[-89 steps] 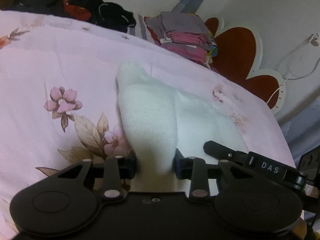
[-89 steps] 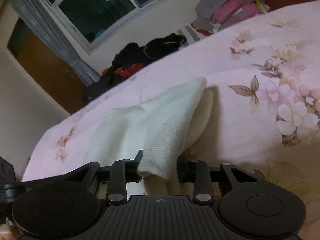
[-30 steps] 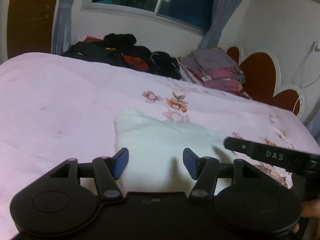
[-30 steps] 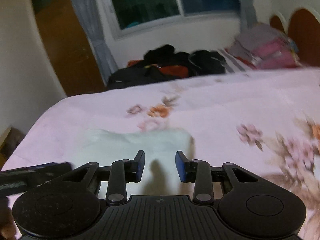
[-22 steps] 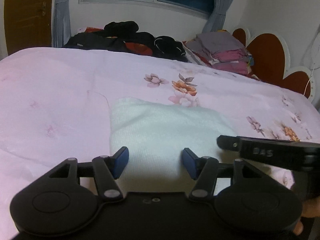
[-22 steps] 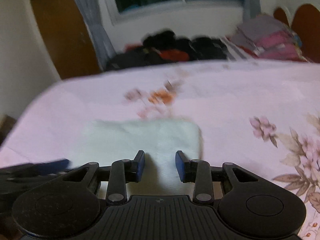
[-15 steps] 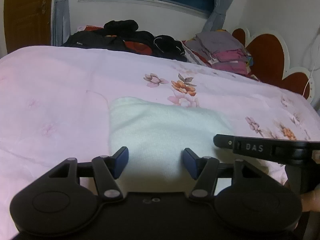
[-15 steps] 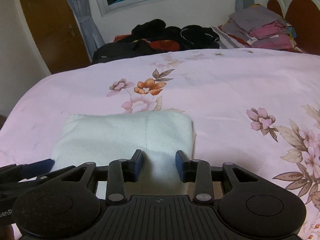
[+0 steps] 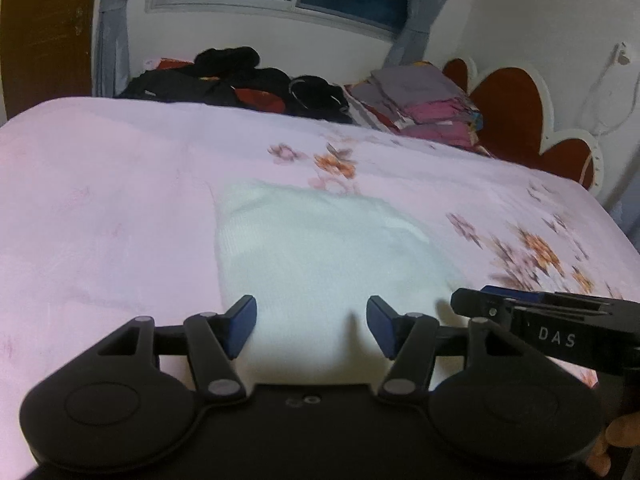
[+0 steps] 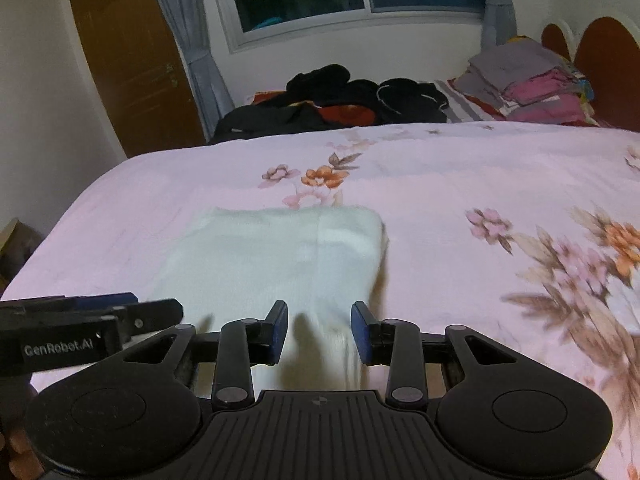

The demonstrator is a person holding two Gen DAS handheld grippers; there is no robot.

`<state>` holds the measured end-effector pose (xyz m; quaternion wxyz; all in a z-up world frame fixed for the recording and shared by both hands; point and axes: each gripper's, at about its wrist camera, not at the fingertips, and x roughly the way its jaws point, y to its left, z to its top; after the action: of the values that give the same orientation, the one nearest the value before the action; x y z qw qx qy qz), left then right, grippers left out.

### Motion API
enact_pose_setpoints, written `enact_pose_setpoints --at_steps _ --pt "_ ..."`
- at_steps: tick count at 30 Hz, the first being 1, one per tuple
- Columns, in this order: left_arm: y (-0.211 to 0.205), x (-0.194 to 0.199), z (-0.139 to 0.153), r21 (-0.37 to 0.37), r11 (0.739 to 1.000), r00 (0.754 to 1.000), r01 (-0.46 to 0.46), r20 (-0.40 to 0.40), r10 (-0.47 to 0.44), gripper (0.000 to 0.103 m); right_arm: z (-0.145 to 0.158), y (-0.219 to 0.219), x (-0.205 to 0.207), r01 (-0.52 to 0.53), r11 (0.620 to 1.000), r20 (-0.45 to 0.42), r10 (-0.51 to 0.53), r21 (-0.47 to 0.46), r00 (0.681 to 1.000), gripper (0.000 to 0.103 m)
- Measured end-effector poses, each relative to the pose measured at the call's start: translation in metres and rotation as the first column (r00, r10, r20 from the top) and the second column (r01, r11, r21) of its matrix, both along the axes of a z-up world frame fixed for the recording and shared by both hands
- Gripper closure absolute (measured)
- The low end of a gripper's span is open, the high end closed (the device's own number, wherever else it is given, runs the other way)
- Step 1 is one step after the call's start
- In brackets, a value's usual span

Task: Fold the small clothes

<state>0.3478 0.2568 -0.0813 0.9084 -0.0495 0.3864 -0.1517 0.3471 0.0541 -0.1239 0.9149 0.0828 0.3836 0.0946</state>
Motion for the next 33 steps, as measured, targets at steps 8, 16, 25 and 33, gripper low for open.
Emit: enact_pose_setpoints --at_steps 8,16,25,33 --pt "-0.009 -0.031 -0.030 0.076 0.996 0.998 0.056 -0.032 -0.054 0.043 -0.027 0.004 -0.047 -0.017 0.996 -0.074 0.010 -0.091 0.997 0.068" --pt "-0.010 -0.045 -0.034 0.092 0.993 0.997 0.076 -0.033 -0.073 0.043 -0.042 0.000 -0.059 0.008 0.994 -0.116 -0.021 -0.107 0.993 0.068" --pt "-0.009 -0.046 -0.024 0.097 0.995 0.999 0.000 -0.043 0.004 0.031 -0.046 -0.007 -0.057 0.036 0.997 -0.132 -0.044 -0.066 0.990 0.068" --pt "-0.014 -0.053 -0.020 0.126 0.989 0.995 -0.079 -0.045 0.085 0.014 -0.048 -0.001 -0.060 0.001 0.995 -0.109 -0.012 -0.103 0.994 0.068"
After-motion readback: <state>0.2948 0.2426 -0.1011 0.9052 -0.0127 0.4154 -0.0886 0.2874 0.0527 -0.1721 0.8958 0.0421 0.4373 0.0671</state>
